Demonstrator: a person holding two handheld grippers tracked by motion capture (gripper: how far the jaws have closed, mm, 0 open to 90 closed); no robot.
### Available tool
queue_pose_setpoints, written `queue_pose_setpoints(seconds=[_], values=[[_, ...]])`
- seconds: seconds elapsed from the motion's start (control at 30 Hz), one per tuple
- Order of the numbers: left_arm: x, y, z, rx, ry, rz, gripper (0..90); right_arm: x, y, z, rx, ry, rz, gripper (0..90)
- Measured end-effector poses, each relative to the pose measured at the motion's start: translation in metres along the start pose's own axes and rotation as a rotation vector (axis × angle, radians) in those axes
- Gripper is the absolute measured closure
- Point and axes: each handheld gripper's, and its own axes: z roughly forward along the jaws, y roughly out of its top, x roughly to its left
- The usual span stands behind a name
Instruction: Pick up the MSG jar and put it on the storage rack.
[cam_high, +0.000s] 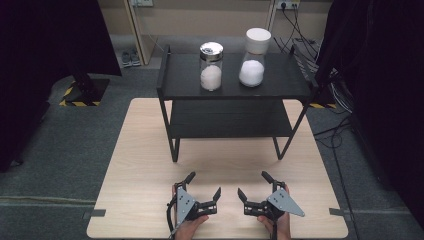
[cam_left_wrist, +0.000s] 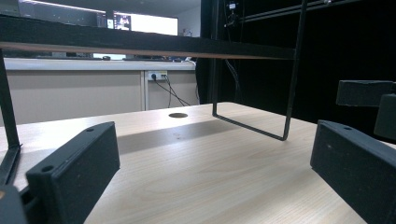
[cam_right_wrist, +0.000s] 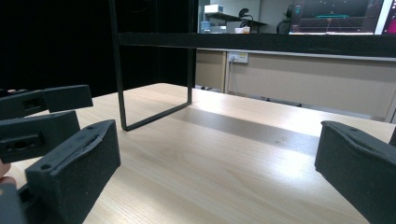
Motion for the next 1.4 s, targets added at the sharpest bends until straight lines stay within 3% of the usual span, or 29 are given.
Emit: queue_pose_setpoints(seconds=[1.4], values=[[-0.0004, 0.0009, 0.0007, 0.006, 0.000, 0.001, 0.8, -0.0044, -0.0075, -0.0020, 0.004, -0.014, 0.044, 0.2]])
